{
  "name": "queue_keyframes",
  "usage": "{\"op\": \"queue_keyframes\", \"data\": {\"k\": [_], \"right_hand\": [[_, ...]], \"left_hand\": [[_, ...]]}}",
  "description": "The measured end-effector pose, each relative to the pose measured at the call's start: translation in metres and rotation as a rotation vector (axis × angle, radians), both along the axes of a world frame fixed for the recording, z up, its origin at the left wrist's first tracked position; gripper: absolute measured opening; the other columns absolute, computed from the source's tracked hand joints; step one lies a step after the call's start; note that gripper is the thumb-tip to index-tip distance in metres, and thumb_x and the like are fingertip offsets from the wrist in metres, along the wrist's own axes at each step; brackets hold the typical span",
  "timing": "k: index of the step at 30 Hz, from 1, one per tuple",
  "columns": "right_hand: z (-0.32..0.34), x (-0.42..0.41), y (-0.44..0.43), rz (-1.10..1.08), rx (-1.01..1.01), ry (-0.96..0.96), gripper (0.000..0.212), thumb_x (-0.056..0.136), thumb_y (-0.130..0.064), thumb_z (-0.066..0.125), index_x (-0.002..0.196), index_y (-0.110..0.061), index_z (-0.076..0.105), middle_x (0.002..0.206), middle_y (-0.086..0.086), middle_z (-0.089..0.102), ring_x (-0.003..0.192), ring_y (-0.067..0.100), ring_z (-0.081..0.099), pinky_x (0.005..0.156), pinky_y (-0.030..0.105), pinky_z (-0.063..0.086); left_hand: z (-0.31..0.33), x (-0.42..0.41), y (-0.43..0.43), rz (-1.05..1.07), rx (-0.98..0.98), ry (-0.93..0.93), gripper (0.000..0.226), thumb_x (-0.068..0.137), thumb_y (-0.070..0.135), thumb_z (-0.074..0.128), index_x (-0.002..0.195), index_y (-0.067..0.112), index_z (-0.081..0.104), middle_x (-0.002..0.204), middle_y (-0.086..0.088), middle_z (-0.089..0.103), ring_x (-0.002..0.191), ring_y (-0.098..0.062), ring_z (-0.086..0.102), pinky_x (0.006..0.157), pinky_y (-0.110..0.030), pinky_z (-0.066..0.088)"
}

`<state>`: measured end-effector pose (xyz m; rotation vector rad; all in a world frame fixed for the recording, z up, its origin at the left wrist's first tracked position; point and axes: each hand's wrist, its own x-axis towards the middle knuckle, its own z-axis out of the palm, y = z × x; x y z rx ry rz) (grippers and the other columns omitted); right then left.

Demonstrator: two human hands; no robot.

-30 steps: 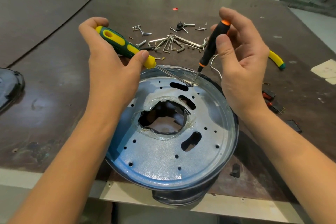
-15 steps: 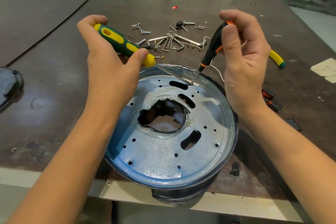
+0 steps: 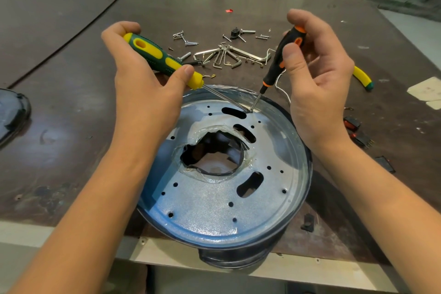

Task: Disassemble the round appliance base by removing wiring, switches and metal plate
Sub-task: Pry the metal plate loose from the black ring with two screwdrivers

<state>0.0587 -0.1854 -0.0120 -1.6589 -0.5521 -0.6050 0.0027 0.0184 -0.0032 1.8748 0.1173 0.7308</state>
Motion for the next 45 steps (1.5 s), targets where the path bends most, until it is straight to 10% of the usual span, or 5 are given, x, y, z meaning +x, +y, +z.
{"op": "queue_keyframes", "data": {"k": [12, 19, 24, 28, 45], "right_hand": [[0.0, -0.0011, 0.0005, 0.054, 0.063, 0.028, 0.035, 0.104, 0.002, 0.047, 0.14, 0.002, 0.051, 0.113, 0.018, 0.061, 0.104, 0.037, 0.062, 0.096, 0.044, 0.055], [0.003, -0.0014, 0.0007, -0.052, -0.008, -0.045, 0.034, 0.097, -0.005, 0.068, 0.13, -0.001, 0.06, 0.112, 0.028, 0.06, 0.093, 0.008, 0.057, 0.085, 0.022, 0.049], [-0.0006, -0.0007, 0.0003, -0.013, -0.006, -0.006, 0.037, 0.102, 0.0, 0.051, 0.139, -0.005, 0.052, 0.122, 0.022, 0.063, 0.108, 0.032, 0.061, 0.099, 0.05, 0.052], [0.0011, 0.0012, -0.0002, -0.066, 0.033, 0.006, 0.028, 0.1, -0.01, 0.065, 0.126, 0.0, 0.059, 0.108, 0.017, 0.055, 0.093, 0.013, 0.054, 0.082, 0.025, 0.049], [-0.0007, 0.0006, 0.0007, 0.015, 0.078, 0.033, 0.033, 0.105, 0.0, 0.044, 0.137, 0.002, 0.052, 0.114, 0.019, 0.062, 0.104, 0.031, 0.061, 0.098, 0.049, 0.053]], "left_hand": [[0.0007, 0.0004, 0.0005, -0.005, -0.001, 0.002, 0.061, 0.086, 0.011, 0.075, 0.122, 0.024, 0.027, 0.095, 0.008, 0.05, 0.09, -0.022, 0.068, 0.086, -0.042, 0.059], [0.0002, 0.0009, 0.0011, -0.003, 0.011, -0.004, 0.061, 0.086, 0.012, 0.075, 0.122, 0.023, 0.027, 0.095, 0.009, 0.047, 0.092, -0.025, 0.067, 0.085, -0.043, 0.059], [-0.0007, 0.0005, 0.001, 0.003, 0.018, -0.008, 0.061, 0.086, 0.013, 0.076, 0.122, 0.023, 0.027, 0.095, 0.01, 0.046, 0.091, -0.023, 0.067, 0.085, -0.042, 0.059], [-0.0003, 0.0011, 0.0013, 0.0, 0.022, -0.01, 0.061, 0.086, 0.012, 0.076, 0.121, 0.023, 0.027, 0.095, 0.01, 0.046, 0.092, -0.023, 0.068, 0.086, -0.042, 0.059], [-0.0004, 0.0007, 0.0007, 0.018, 0.033, -0.012, 0.061, 0.086, 0.013, 0.076, 0.121, 0.024, 0.027, 0.093, 0.014, 0.045, 0.088, -0.015, 0.064, 0.086, -0.038, 0.058]]}}
